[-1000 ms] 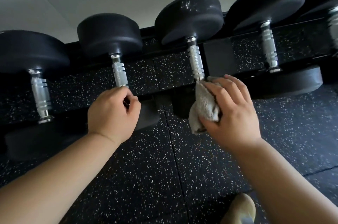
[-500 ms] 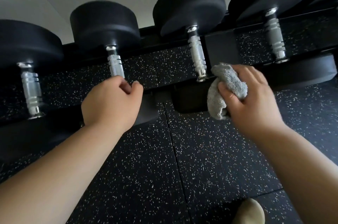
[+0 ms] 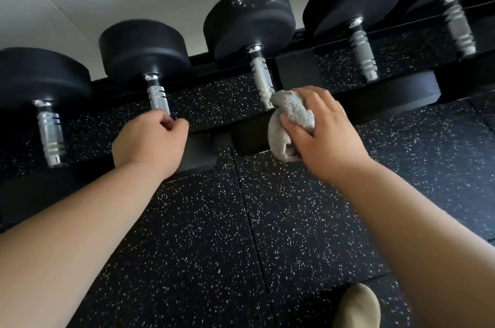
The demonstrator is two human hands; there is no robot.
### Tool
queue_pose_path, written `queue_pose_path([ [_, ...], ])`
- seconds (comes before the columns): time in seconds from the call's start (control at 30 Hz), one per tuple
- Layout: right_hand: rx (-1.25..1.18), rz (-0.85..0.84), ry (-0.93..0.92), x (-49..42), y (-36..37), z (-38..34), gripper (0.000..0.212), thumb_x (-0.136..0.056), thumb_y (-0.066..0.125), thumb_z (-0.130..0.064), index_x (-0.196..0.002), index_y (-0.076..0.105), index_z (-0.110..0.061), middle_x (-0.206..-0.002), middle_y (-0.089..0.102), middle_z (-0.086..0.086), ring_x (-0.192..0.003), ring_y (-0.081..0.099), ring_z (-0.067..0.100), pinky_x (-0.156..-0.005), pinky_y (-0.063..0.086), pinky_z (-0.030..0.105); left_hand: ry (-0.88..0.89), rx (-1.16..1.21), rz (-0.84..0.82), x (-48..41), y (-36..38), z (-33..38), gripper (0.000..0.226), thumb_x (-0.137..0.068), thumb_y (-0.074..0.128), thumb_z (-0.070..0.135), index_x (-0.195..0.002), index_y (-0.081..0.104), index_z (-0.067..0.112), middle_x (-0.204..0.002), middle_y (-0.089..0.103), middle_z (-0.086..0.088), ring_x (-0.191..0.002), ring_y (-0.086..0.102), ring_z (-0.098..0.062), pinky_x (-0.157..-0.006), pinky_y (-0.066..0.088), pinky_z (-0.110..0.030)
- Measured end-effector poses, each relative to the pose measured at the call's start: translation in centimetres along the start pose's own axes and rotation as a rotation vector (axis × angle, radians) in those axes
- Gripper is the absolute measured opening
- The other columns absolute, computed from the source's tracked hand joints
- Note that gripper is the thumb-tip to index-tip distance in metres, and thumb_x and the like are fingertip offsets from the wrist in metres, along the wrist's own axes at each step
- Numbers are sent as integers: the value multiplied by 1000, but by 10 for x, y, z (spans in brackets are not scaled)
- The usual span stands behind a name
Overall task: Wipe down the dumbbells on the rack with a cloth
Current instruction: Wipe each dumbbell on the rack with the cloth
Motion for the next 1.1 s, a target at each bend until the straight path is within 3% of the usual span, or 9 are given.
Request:
queue_pose_path([
  [0.07, 4, 7, 69, 5, 6, -9, 61, -97, 49, -55, -146, 48, -18, -149, 45, -3, -140, 39, 20, -120, 31, 36, -2, 5, -2, 1, -1, 1, 26, -93, 55, 44, -82, 68, 25, -79, 66, 6, -76, 57, -25, -67, 42, -35],
  [0.2, 296, -38, -83, 1, 13, -39, 69, -91, 41, -52, -146, 46, -12, -145, 49, 6, -145, 33, 33, -124, 26, 45, -2, -14, -13, 2, -3, 3, 27, -95, 55, 44, -84, 69, 25, -75, 58, 9, -76, 53, -26, -68, 39, -35],
  [0.3, 321, -139, -39, -39, 8, -52, 53, -101, 46, -41, -145, 43, -11, -136, 51, 11, -127, 48, 33, -104, 43, 41, 15, -5, -21, 2, -4, 3, 28, -97, 55, 45, -83, 69, 25, -74, 56, 11, -75, 52, -24, -68, 37, -34],
  [0.43, 488, -247, 88, -100, 6, -58, 49, -101, 43, -25, -147, 31, -12, -135, 44, 24, -119, 52, 40, -80, 42, 40, 31, -12, -5, 0, 0, 0, 29, -97, 53, 44, -78, 67, 25, -75, 60, 10, -68, 49, -17, -60, 32, -32],
  [0.6, 510, -582, 80, -96, 23, -62, 29, -107, 39, -37, -136, 37, -33, -131, 51, 15, -110, 53, 38, -99, 49, 55, 18, -19, -14, -1, -1, 1, 27, -95, 53, 45, -80, 67, 27, -77, 62, 10, -70, 53, -18, -66, 38, -34],
  [0.7, 529, -713, 110, -103, 21, -59, 35, -108, 39, -38, -141, 37, -26, -122, 54, 13, -105, 55, 34, -93, 46, 40, 3, -30, -15, -2, 0, 1, 27, -94, 52, 45, -78, 66, 27, -77, 63, 10, -65, 48, -10, -62, 37, -33],
  [0.83, 706, -663, 2, -123, 21, -72, 27, -108, 47, -27, -127, 58, -12, -129, 60, 15, -117, 58, 36, -85, 43, 39, -14, -26, -22, -3, 0, 0, 27, -93, 53, 46, -78, 65, 28, -77, 64, 10, -68, 52, -11, -64, 40, -33],
  [1.0, 697, -584, -61, -152, 20, -79, 55, -107, 54, -21, -155, 33, -7, -157, 33, 16, -140, 42, 31, -107, 43, 38, -9, -15, -18, -4, 3, -3, 27, -92, 54, 48, -77, 64, 28, -73, 66, 10, -70, 59, -14, -65, 45, -33],
  [1.1, 625, -608, 10, -147, 24, -67, 53, -109, 47, -36, -152, 38, -7, -157, 35, 18, -140, 40, 36, -112, 36, 42, -10, -20, -29, -4, 2, -3, 28, -92, 53, 49, -77, 64, 28, -73, 66, 10, -69, 58, -14, -63, 44, -32],
])
Point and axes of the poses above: each hand's wrist, its own x-axis away from the middle knuckle, its own y-axis out of the palm, z = x × y, the point moved 1 cm from there along -x, towards the middle knuckle
